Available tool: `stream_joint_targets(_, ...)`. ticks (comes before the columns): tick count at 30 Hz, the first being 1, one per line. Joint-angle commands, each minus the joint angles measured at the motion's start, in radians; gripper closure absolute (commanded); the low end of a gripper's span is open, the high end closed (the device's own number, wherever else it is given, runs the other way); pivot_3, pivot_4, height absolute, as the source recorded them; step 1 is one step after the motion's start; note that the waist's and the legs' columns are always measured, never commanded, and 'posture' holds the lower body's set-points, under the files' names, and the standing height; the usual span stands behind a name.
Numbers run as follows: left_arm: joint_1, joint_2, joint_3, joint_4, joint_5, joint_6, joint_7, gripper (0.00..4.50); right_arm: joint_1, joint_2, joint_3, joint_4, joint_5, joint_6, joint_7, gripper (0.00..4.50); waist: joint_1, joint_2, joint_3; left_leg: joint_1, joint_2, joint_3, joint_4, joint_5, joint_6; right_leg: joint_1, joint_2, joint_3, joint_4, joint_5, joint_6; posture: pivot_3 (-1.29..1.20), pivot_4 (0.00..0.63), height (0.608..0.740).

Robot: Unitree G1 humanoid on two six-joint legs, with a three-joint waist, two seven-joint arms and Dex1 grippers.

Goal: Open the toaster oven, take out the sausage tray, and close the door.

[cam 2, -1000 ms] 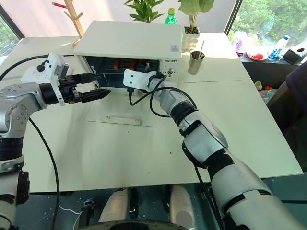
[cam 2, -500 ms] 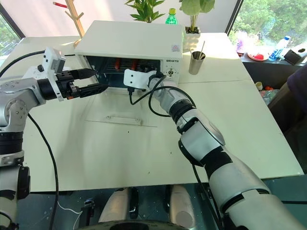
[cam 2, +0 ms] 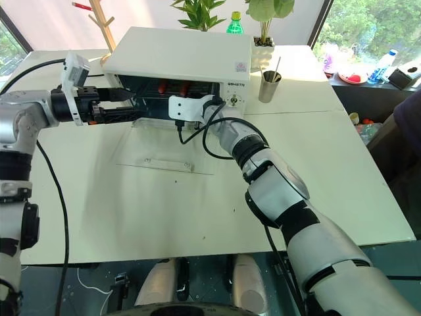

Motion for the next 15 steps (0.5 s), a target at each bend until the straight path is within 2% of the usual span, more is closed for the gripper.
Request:
stream_joint_targets(1,-0.084,0.007,-0.01,0.1,0.047,-0.07,-0.053,0.0,0.039,-0.001,-0.037,-0.099,0.022,0.013,0.02,4.44,0.0,0.0,0.0,0.0,0.0,0.0,0.0,0.0,0.0,0.0,0.0,0.0,0.0,0.0,0.0,0.0,0.15,0.717)
stream_joint_targets(7,-0.191,-0.026,-0.031,0.32,0.131,-0.181,-0.09,0.0,0.155,-0.043,-0.037,-0.332,-0.002,0.082,0.083,4.44,0.003,0.0,0.0,-0.004,-0.001,0.0,0.0,0.0,0.0,-0.002,0.0,0.0,0.0,0.0,0.0,0.0,0.15,0.717)
stream_joint_targets(11,-0.235,-0.046,-0.035,0.415,0.173,-0.235,-0.107,0.0,0.207,-0.06,-0.04,-0.456,-0.022,0.122,0.115,4.44,0.001,-0.001,0.0,-0.005,-0.001,-0.001,0.0,0.002,-0.003,-0.002,0.0,-0.001,-0.002,0.0,0.0,0.0,0.15,0.717)
stream_joint_targets(15,-0.271,-0.068,-0.033,0.488,0.209,-0.277,-0.111,0.0,0.235,-0.07,-0.047,-0.542,-0.036,0.15,0.139,4.44,0.001,-0.001,-0.001,-0.004,-0.001,-0.002,0.001,0.0,0.0,-0.002,0.0,-0.002,-0.001,0.0,0.001,0.0,0.15,0.717)
